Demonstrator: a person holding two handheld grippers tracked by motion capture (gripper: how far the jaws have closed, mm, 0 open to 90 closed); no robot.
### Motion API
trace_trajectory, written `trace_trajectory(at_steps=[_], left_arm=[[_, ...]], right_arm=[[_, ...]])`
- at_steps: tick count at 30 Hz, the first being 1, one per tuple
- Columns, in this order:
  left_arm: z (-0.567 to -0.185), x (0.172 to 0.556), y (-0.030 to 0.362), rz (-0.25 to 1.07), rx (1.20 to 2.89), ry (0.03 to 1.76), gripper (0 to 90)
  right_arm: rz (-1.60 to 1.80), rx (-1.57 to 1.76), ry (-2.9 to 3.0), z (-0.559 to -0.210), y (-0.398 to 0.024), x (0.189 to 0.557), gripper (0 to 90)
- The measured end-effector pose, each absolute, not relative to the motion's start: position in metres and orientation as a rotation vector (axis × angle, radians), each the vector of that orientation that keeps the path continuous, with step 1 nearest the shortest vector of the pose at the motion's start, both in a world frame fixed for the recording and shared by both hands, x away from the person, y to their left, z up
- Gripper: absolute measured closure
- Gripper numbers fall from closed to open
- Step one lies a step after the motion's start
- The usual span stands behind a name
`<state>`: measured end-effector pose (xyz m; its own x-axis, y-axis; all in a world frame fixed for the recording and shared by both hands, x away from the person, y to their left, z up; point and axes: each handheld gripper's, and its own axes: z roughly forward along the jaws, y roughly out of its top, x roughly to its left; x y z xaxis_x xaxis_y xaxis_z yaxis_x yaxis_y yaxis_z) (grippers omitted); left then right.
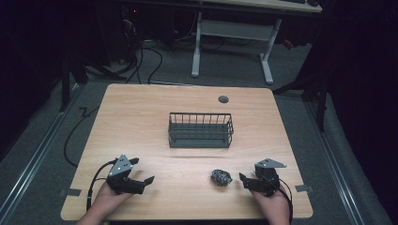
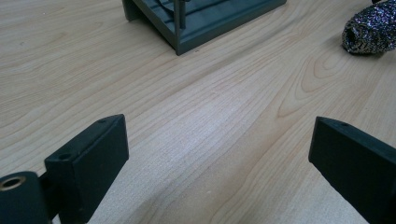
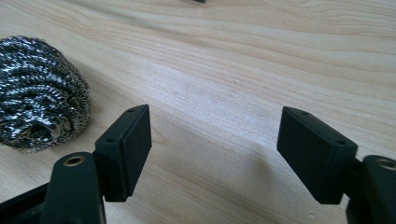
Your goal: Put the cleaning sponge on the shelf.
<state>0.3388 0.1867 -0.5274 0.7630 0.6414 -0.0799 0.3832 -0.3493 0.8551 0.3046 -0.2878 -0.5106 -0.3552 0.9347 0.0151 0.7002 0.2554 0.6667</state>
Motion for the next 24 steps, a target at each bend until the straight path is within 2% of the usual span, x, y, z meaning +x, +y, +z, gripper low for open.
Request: trace_trajectory(at_steps=[6,24], left_arm=[[-0.526,0.339,0.189,0.334,1.969,0.776,5.6],[-0.526,0.339,0.19,0.328,1.962,0.776,5.7]], right_arm=[[0.739,1.519,2.201,-0.508,-0.281,0.309,22.0],[0.566,1.513,2.467,-0.503,-0.273,0.32,20.8]])
